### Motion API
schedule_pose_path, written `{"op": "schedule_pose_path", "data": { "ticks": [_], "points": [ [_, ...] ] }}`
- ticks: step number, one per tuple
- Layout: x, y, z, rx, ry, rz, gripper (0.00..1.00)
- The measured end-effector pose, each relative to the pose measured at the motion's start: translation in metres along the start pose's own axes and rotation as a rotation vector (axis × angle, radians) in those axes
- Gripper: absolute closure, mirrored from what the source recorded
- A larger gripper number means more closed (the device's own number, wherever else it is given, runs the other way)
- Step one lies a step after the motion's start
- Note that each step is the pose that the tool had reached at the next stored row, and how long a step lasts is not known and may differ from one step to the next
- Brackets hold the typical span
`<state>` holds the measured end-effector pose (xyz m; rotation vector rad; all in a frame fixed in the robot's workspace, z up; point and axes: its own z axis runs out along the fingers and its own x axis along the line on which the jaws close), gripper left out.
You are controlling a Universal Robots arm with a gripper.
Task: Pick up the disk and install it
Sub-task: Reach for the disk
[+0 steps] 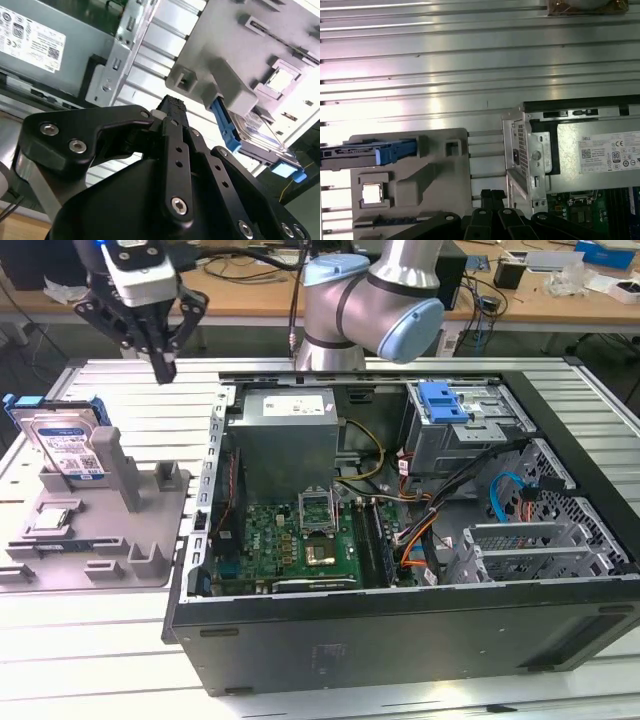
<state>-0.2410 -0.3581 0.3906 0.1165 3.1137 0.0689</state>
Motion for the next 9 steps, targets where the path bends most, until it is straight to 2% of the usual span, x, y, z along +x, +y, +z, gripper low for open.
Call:
{"op": "schedule_pose_path", "data": {
  "ticks": [6, 8, 9],
  "points": [
    [0.0241, 0.0087, 0.0011, 0.0, 0.0, 0.0, 0.89],
    [0.038, 0.0135, 0.0018, 0.0, -0.0001, 0.0, 0.89],
    [0.0498, 0.0174, 0.0022, 0.0, 0.0, 0.0, 0.89]
  ]
}}
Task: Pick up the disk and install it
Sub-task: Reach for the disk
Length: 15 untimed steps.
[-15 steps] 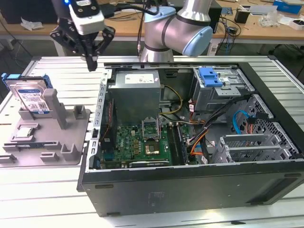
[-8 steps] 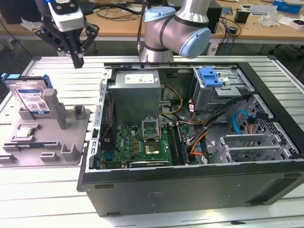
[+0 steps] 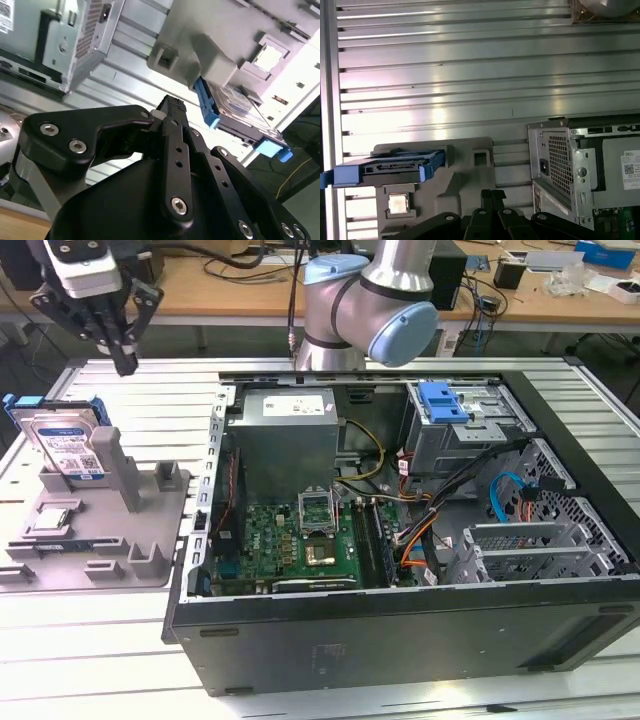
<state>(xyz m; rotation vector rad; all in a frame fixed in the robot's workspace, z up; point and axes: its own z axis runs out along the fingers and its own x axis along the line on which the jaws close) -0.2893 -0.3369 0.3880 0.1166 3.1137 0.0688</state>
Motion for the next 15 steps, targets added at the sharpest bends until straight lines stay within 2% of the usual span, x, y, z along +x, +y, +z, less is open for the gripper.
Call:
{"op": "schedule_pose_path", "data": {
  "ticks": [2, 3, 7, 9, 10, 11, 13, 15],
  "points": [
    [0.0083, 0.0025, 0.0003, 0.0, 0.0, 0.0, 0.89],
    [0.0165, 0.0044, 0.0005, 0.0, 0.0, 0.0, 0.89],
    [0.0333, 0.0071, 0.0011, 0.0, 0.0, 0.0, 0.89],
    [0.0536, 0.0101, 0.0017, 0.0, 0.0001, 0.0, 0.89],
    [0.0696, 0.0129, 0.0022, 0.0, -0.0001, 0.0, 0.89],
    [0.0797, 0.0149, 0.0026, 0.0001, 0.0, 0.0, 0.89],
    [0.0937, 0.0173, 0.003, 0.0001, 0.0, 0.0, 0.89],
    [0.1127, 0.0207, 0.0037, 0.0, -0.0001, 0.0, 0.89]
  ]
}}
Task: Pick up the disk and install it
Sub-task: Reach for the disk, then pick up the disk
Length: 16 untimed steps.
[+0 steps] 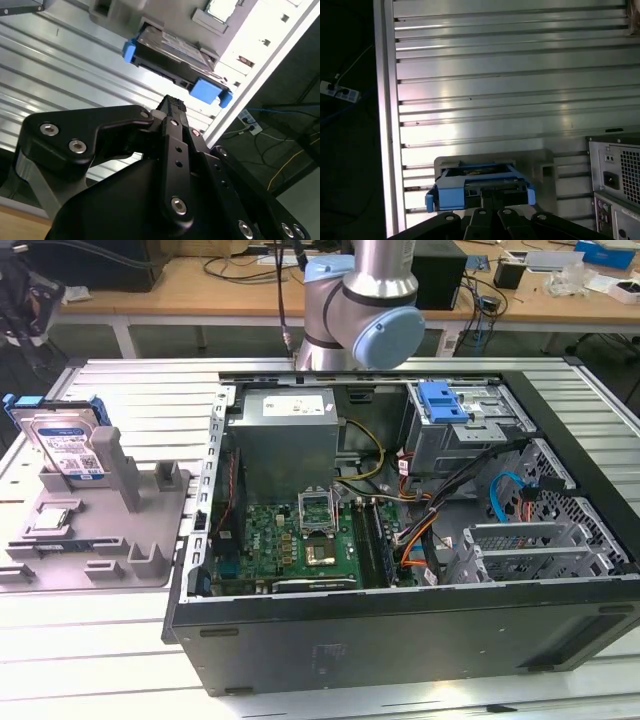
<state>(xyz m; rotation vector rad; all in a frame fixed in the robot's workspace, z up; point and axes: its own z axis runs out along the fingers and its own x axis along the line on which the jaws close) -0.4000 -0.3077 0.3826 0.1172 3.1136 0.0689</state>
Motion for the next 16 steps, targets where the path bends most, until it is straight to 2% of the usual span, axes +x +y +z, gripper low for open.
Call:
{"op": "schedule_pose_path", "data": {
  "ticks": [2, 3, 16],
  "points": [
    [0.0173, 0.0021, 0.0003, 0.0, 0.0, 0.0, 0.89],
    [0.0215, 0.0024, 0.0003, 0.0001, 0.0001, 0.0, 0.89],
    [0.0216, 0.0024, 0.0003, 0.0008, 0.0, 0.0, 0.89]
  ]
}}
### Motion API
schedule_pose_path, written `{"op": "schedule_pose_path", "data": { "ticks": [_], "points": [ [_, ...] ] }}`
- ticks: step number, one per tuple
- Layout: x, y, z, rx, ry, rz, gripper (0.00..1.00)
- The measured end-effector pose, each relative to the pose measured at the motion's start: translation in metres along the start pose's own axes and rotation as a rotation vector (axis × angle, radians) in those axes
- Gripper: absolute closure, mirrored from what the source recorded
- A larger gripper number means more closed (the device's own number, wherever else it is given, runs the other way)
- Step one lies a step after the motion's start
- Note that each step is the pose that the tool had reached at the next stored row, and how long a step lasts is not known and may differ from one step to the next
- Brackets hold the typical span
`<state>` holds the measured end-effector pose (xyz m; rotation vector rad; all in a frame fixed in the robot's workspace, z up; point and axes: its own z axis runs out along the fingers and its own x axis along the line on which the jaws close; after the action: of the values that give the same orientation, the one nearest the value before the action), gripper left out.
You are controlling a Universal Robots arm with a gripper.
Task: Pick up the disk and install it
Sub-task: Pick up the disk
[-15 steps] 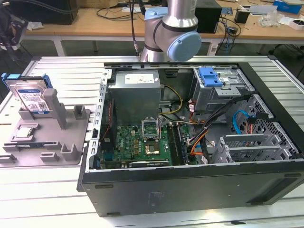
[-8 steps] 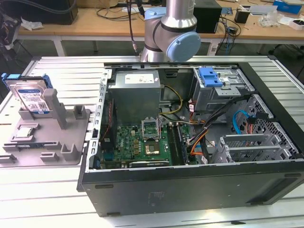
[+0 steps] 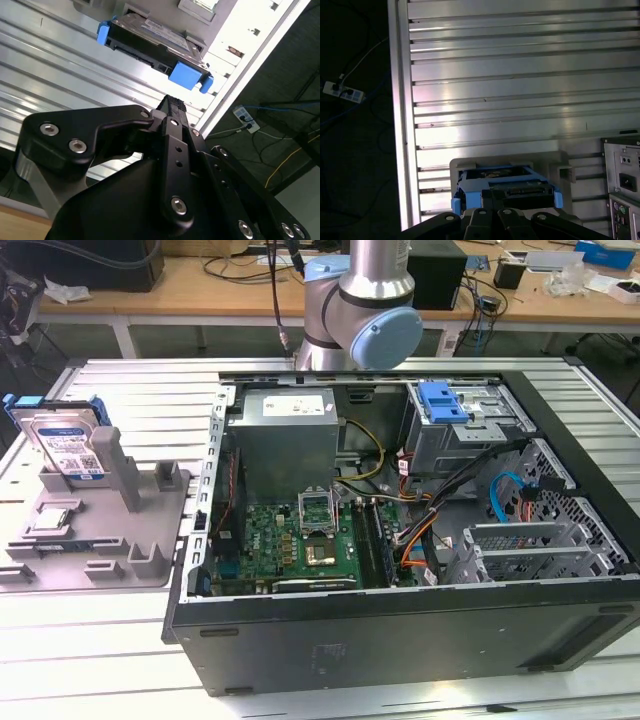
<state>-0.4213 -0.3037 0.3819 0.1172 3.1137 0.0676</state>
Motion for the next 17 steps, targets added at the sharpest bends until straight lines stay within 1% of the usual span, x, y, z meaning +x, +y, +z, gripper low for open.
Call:
{"op": "schedule_pose_path", "data": {
  "ticks": [2, 3, 7, 9, 10, 11, 12, 16, 17],
  "points": [
    [-0.0001, 0.0, 0.0001, 0.0, -0.0001, 0.0, 0.89],
    [-0.0011, 0.0001, 0.0, 0.0002, 0.0026, 0.0, 0.89],
    [-0.0021, 0.0001, 0.0001, 0.0007, 0.0093, 0.0, 0.89],
    [-0.0021, 0.0001, 0.0, 0.0009, 0.0136, -0.011, 0.89],
    [-0.0022, 0.0, 0.0, 0.0003, 0.0165, -0.048, 0.89],
    [-0.0022, 0.0001, 0.0, -0.0007, 0.0197, -0.116, 0.89],
    [-0.0022, 0.0001, 0.0, -0.0011, 0.0214, -0.155, 0.89],
    [-0.0022, 0.0001, 0.0, -0.0019, 0.0253, -0.241, 0.89],
    [-0.0022, 0.0, 0.0, -0.0022, 0.0268, -0.276, 0.89]
  ]
}}
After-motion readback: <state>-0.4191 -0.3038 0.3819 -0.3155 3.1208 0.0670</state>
